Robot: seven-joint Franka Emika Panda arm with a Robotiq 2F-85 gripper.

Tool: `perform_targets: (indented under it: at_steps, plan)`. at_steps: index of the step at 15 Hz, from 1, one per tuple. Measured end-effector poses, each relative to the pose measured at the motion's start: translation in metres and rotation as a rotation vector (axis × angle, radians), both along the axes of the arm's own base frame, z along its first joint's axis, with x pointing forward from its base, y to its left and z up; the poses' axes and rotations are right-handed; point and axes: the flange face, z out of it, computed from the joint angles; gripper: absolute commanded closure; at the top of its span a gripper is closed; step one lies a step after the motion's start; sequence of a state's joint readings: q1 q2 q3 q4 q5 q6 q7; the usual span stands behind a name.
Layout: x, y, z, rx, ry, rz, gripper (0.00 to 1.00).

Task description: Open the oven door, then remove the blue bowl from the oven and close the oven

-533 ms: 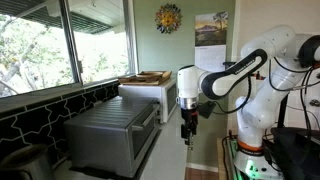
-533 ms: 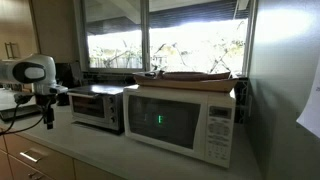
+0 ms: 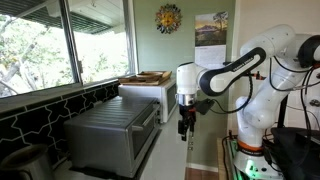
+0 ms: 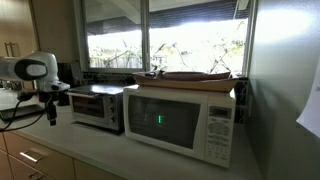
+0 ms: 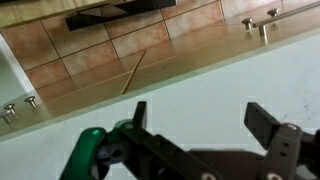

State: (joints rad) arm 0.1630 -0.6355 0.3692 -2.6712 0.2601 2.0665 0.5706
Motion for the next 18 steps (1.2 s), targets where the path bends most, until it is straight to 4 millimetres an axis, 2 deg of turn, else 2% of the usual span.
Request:
perform_targets:
  at_steps: [5,8,11,18]
  plan:
    - [0.024,-0.028,0.060,0.072,-0.118,-0.169,0.00]
    - [0.032,-0.041,0.085,0.122,-0.157,-0.272,0.00]
    - [0.038,-0.050,0.099,0.169,-0.173,-0.385,0.00]
    - [0.057,-0.054,0.107,0.298,-0.268,-0.611,0.00]
